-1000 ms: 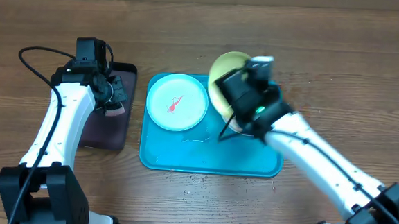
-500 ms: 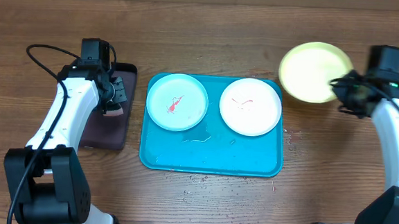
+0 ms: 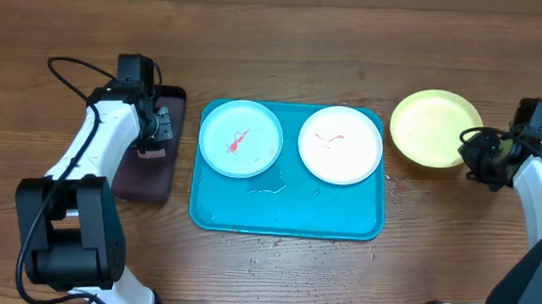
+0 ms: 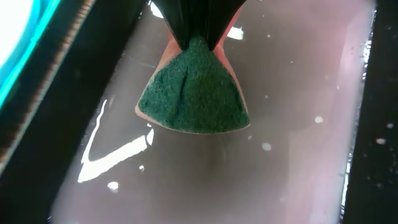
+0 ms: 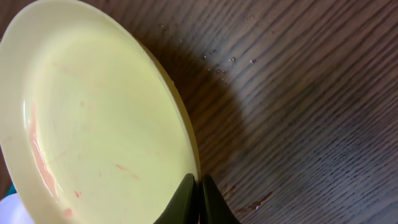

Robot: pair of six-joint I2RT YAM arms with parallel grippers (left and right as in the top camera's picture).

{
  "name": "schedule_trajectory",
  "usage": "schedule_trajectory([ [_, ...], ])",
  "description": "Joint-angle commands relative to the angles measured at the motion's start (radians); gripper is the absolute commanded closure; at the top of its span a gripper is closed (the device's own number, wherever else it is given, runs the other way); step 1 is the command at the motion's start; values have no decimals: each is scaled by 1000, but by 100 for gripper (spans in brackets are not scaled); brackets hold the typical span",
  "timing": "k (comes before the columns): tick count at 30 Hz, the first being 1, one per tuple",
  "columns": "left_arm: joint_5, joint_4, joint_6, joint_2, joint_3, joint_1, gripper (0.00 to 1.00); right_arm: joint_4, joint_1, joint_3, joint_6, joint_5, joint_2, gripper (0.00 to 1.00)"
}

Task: Clean dirty plates on tray and stack at the side
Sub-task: 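Lower the yellow plate onto the table right of the tray and release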

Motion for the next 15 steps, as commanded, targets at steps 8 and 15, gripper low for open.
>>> schedule_trajectory([
  [8, -21, 11, 29, 25, 12, 5, 82, 52, 3, -75, -7, -26, -8, 86],
  [15, -21, 22, 28, 25, 12, 5, 26, 55, 14, -75, -53, -108, -8, 61],
])
